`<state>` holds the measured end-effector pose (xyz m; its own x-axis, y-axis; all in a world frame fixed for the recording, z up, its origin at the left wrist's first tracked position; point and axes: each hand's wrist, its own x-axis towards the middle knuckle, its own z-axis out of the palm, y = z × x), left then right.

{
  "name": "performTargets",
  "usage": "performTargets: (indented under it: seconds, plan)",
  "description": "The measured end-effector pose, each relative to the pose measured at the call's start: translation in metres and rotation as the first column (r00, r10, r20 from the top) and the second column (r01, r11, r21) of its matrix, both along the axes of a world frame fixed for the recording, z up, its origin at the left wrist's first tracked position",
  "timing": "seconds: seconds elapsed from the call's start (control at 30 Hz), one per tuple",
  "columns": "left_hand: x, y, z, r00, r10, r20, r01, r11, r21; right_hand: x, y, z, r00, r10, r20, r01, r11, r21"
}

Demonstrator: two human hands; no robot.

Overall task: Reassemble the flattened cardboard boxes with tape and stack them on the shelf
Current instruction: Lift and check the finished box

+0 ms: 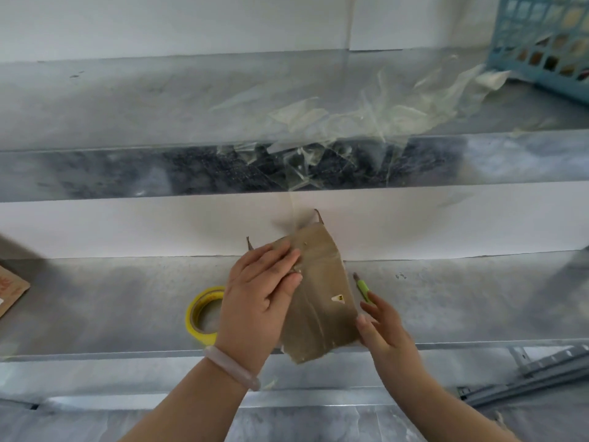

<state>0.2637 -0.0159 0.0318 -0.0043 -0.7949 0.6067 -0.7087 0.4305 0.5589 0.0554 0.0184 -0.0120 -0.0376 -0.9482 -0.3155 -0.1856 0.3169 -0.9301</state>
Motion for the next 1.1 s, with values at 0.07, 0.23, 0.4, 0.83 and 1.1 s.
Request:
performTargets:
  seconds: [0.07,0.23,0.4,0.83,1.1]
  plan:
    - [-0.006,0.006,0.006,0.985,0.047,-0.163,-0.041,0.998,0.04,-0.001,0.002,0.004,0.994,-0.085,0.075,0.079,0.994,0.073]
    - [-0.009,0.021,-0.009,0.978,0.109,-0.179,-0.09,0.99,0.111,-0.004,-0.002,0.019,0.955,-0.282,0.088,0.282,0.959,0.015]
    - [0.0,0.031,-0.033,0.971,0.184,-0.155,-0.129,0.942,0.31,-0.006,-0.009,0.021,0.975,-0.221,0.009,0.221,0.969,-0.11]
    - [0.029,-0.003,-0.059,0.963,0.264,-0.055,-0.152,0.701,0.697,0.027,-0.05,-0.013,0.856,0.197,-0.477,-0.216,0.976,0.015]
    - [0.033,-0.016,-0.08,0.971,0.097,0.217,-0.212,0.768,0.605,0.032,-0.061,-0.025,0.639,0.266,-0.722,-0.4,0.916,-0.017]
